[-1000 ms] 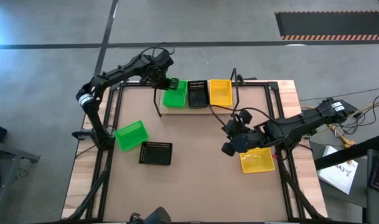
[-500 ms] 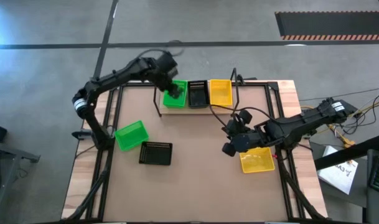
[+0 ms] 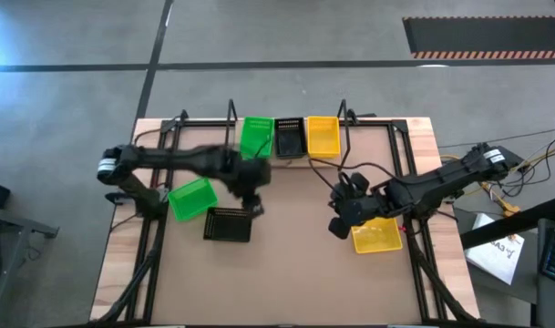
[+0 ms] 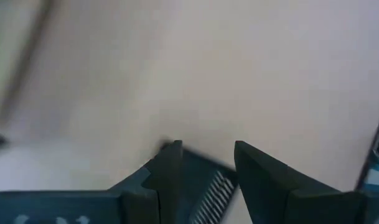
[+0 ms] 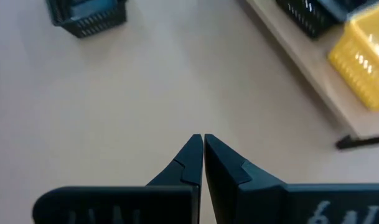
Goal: Stack baskets on shelf by color
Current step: Stack the black basket on top of the stacked black baskets on the shelf
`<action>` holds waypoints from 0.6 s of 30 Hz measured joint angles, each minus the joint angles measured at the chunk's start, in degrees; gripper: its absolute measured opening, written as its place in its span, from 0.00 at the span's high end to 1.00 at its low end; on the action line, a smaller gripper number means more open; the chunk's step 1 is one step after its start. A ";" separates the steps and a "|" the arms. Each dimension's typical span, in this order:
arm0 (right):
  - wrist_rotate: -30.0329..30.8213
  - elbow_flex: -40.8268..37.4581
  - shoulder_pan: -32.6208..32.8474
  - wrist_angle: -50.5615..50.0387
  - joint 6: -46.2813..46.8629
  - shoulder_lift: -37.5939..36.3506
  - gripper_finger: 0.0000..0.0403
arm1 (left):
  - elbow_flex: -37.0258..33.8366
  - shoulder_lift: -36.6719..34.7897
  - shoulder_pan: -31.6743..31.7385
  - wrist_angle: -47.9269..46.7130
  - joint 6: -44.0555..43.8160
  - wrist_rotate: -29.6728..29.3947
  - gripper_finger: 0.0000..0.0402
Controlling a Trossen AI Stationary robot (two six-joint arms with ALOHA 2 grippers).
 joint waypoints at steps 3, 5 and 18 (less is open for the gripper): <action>0.05 -1.66 0.10 0.03 3.16 0.00 0.98 | -6.59 -4.50 -4.20 0.99 -8.09 -0.03 0.68; -0.03 -2.32 0.10 0.15 4.91 0.00 0.98 | -11.66 -7.62 -6.75 2.61 -15.20 -0.12 0.68; -1.11 -2.96 0.07 3.19 3.41 0.00 0.98 | -36.32 -17.91 -19.56 30.62 -57.58 -6.52 0.70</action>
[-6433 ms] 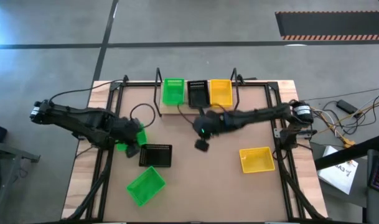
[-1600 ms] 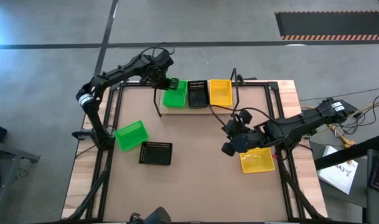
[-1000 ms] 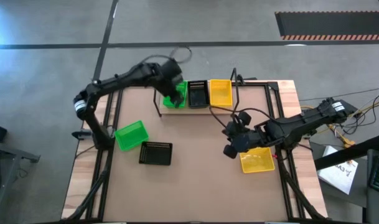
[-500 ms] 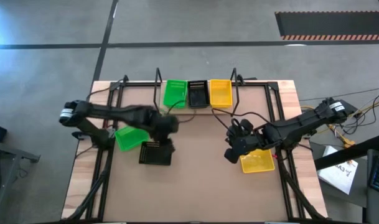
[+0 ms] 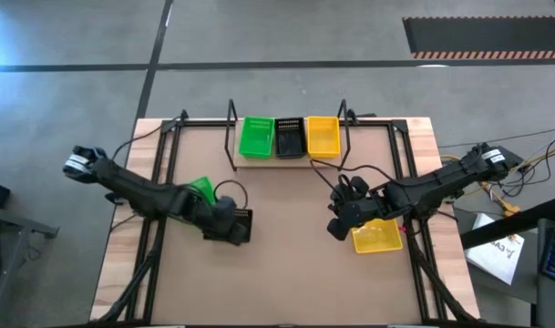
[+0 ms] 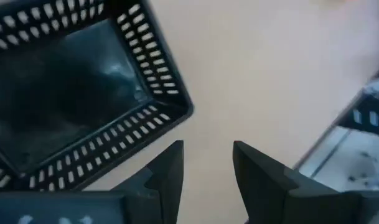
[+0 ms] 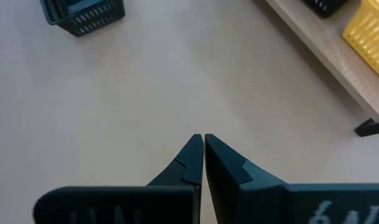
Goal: Stack baskets on shelf by color
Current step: Stack the black basket on top of the stacked black baskets on the shelf
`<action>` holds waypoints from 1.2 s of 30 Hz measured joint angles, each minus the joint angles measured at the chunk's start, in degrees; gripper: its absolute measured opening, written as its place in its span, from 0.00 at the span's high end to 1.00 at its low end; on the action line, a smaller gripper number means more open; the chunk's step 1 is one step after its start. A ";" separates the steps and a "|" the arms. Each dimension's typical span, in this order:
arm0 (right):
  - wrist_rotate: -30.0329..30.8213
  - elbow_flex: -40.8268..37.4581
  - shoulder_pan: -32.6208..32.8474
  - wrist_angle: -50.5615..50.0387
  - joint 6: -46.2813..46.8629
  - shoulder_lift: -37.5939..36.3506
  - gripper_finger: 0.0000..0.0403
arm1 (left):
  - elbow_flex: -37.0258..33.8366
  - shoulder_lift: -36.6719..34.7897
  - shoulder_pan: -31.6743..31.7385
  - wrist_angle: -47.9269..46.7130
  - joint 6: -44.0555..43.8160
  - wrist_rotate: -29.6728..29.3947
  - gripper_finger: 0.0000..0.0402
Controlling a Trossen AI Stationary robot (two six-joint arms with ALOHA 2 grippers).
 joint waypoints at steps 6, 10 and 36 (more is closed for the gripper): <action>0.04 -0.02 0.00 -0.09 -2.89 0.00 0.98 | -0.21 4.84 0.08 0.69 -5.89 -7.14 0.80; 0.07 -0.04 0.00 -0.13 -5.71 0.00 0.98 | -0.41 8.04 1.28 3.78 -10.75 -7.36 0.84; 0.25 -1.29 0.00 -0.04 -9.50 0.00 0.98 | 4.30 19.21 5.16 2.51 -6.77 -3.66 0.75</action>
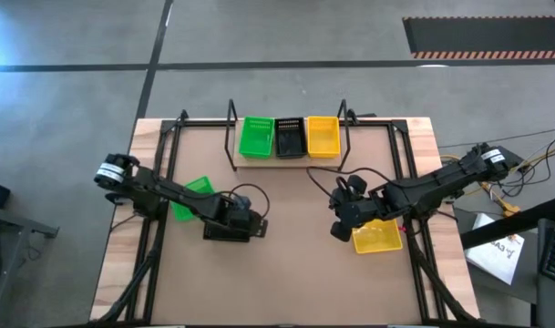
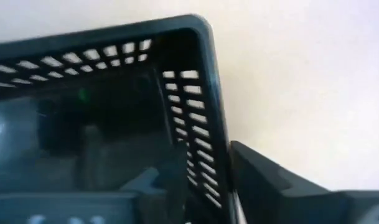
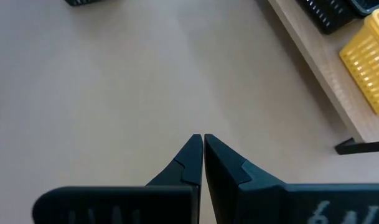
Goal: Stack baskets on shelf by color
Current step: Stack the black basket on top of the stacked black baskets on the shelf
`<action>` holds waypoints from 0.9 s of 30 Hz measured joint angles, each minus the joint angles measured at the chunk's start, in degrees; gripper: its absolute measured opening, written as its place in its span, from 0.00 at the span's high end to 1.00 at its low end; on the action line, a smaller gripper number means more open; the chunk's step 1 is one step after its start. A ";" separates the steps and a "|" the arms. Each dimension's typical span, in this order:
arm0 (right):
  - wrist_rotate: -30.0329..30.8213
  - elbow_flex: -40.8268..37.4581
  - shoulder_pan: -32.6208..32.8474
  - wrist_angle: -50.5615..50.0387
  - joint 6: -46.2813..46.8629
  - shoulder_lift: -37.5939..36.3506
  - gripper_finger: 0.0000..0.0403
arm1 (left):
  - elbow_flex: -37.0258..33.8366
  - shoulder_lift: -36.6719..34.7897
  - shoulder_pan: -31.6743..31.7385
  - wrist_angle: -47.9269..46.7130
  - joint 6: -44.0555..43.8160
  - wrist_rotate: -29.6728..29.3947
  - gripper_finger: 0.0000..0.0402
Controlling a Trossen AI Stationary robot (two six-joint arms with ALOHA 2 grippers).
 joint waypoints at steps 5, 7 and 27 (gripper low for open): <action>2.04 0.00 0.00 0.18 0.03 0.00 0.98 | 1.67 0.00 -0.02 -0.38 3.90 0.38 0.95; 2.74 0.00 0.00 0.30 0.07 0.00 0.98 | 2.33 0.00 -0.02 -0.70 4.66 1.50 0.98; -0.05 0.46 0.00 -0.82 -2.60 -1.04 0.98 | 23.30 -0.11 1.99 -5.17 36.27 21.24 0.98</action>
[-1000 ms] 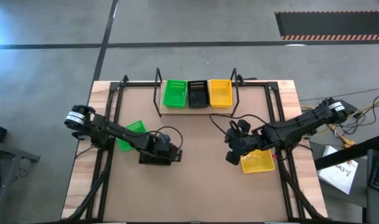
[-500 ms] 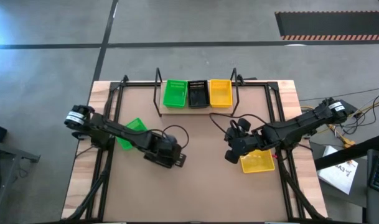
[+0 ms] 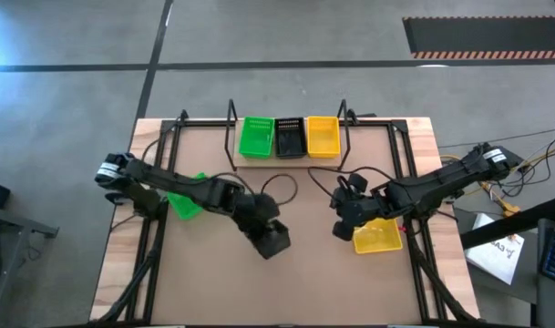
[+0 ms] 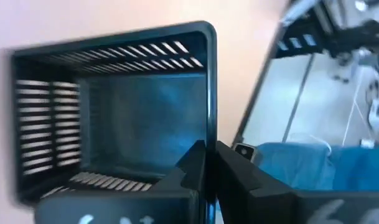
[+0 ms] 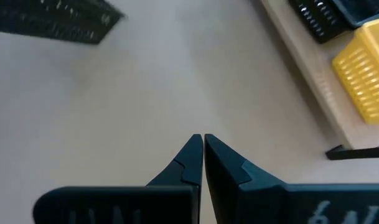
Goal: Stack baskets on shelf by color
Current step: Stack the black basket on top of the stacked black baskets on the shelf
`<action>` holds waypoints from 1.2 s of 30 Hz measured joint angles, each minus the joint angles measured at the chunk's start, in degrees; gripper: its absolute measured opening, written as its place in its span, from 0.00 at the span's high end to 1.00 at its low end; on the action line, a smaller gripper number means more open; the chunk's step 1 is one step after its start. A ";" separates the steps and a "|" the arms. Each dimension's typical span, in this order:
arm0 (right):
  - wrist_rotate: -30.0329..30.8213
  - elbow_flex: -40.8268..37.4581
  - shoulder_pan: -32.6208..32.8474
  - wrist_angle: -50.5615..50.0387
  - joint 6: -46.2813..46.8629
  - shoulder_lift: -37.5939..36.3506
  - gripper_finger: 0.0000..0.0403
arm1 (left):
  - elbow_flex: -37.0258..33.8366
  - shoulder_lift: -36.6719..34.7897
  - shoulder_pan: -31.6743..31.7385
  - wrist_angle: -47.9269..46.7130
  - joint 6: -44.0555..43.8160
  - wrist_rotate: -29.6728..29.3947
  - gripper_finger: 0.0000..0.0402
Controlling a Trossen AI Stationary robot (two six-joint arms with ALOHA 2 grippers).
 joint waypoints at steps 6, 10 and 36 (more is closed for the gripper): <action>-1.94 0.26 1.70 -1.28 1.24 -2.78 0.98 | 10.11 -0.02 4.95 -7.63 14.38 2.37 0.99; -1.63 0.26 3.84 -1.62 4.39 -4.25 0.98 | 16.68 -0.07 10.90 -11.90 24.26 1.44 1.00; 11.94 -0.77 4.07 -1.29 34.26 0.20 0.98 | 17.39 11.70 28.85 -5.99 70.48 -23.17 1.00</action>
